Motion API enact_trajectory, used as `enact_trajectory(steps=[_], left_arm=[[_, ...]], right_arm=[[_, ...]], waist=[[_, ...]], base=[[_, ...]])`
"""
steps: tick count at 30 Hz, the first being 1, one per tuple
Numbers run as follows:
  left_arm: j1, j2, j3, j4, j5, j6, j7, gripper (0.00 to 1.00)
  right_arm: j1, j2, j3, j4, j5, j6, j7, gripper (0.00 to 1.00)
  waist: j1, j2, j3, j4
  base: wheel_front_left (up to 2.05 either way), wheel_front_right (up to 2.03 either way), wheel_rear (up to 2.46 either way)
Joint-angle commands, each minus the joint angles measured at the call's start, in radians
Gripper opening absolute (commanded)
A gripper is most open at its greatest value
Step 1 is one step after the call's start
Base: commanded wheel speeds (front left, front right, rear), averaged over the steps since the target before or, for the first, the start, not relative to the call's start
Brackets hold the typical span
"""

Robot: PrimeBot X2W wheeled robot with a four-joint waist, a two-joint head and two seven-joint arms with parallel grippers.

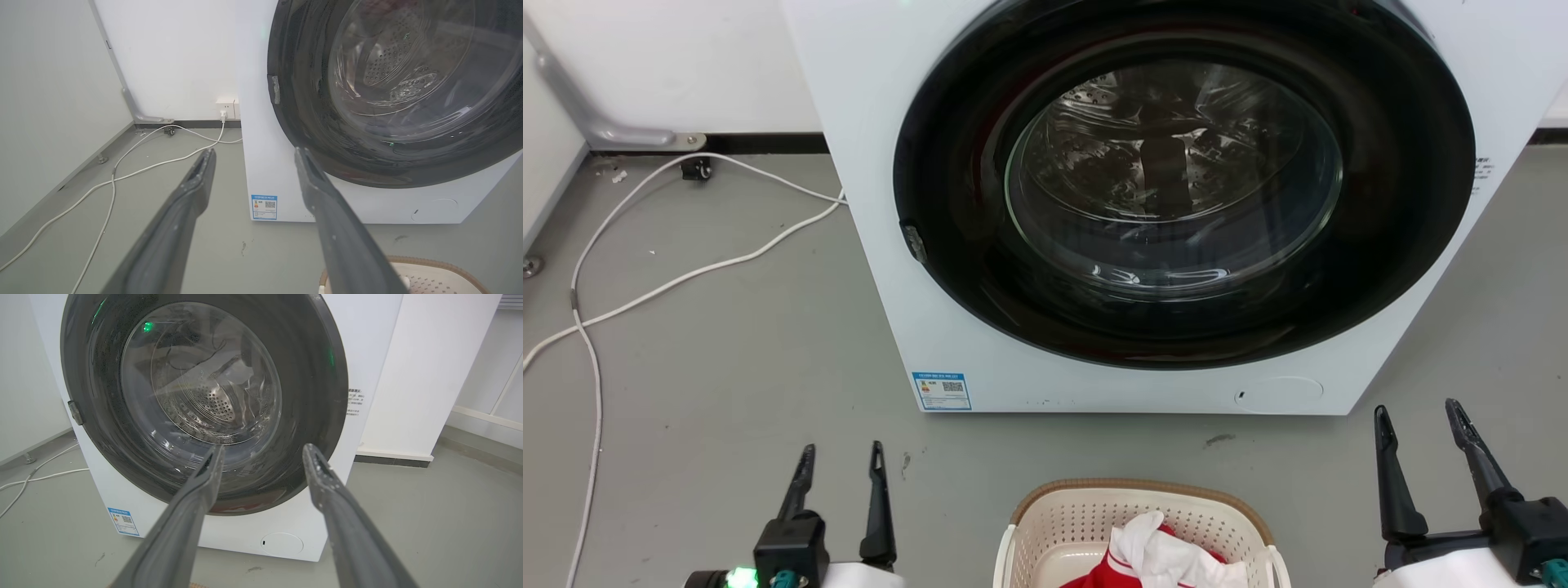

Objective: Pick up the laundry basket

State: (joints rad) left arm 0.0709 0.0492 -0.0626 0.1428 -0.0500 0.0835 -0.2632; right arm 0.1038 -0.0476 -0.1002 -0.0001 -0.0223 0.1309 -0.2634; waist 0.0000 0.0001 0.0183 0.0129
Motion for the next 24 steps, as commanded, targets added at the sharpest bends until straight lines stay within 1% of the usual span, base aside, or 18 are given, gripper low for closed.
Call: enact_trajectory(steps=[1,11,14,15,20,21,22,24], left_arm=[[-0.018,0.002,-0.005,0.008,0.002,-0.004,-0.002,1.0],[-0.108,0.002,-0.055,0.148,-0.006,-0.049,-0.002,1.0],[-0.139,0.002,-0.069,0.203,-0.026,-0.062,-0.002,1.0],[-0.17,0.002,-0.078,0.252,-0.046,-0.068,-0.002,1.0],[-0.234,0.002,-0.094,0.336,-0.06,-0.083,-0.002,1.0],[-0.234,0.002,-0.094,0.336,-0.06,-0.083,-0.002,1.0],[-0.26,0.002,-0.104,0.369,-0.055,-0.09,-0.002,1.0],[-0.287,0.002,-0.113,0.41,-0.056,-0.099,-0.002,1.0]], right_arm=[[-0.007,-0.005,0.002,0.005,-0.009,0.0,-0.002,1.0],[-0.06,-0.004,0.019,0.127,-0.044,0.0,-0.002,1.0],[-0.081,-0.004,0.015,0.155,-0.049,0.0,-0.002,1.0],[-0.103,-0.004,0.017,0.191,-0.053,0.0,-0.002,1.0],[-0.164,-0.004,0.033,0.266,-0.056,0.0,-0.002,1.0],[-0.164,-0.004,0.033,0.266,-0.056,0.0,-0.002,1.0],[-0.189,-0.004,0.042,0.302,-0.062,0.0,-0.002,1.0],[-0.215,-0.004,0.048,0.336,-0.07,0.0,-0.002,1.0]], waist=[[0.0,-0.0001,0.005,-0.002],[0.0,-0.0001,0.093,-0.025],[0.0,-0.0001,0.131,-0.034],[0.0,-0.0001,0.174,-0.043],[0.0,-0.0001,0.263,-0.058],[0.0,-0.0001,0.263,-0.058],[0.0,-0.0001,0.296,-0.061],[0.0,-0.0001,0.328,-0.062]], base=[[0.0,0.0,0.0],[0.0,0.0,0.0],[0.0,0.0,0.0],[0.0,0.0,0.0],[0.0,0.0,0.0],[0.0,0.0,0.0],[0.0,0.0,0.0],[0.0,0.0,0.0]])
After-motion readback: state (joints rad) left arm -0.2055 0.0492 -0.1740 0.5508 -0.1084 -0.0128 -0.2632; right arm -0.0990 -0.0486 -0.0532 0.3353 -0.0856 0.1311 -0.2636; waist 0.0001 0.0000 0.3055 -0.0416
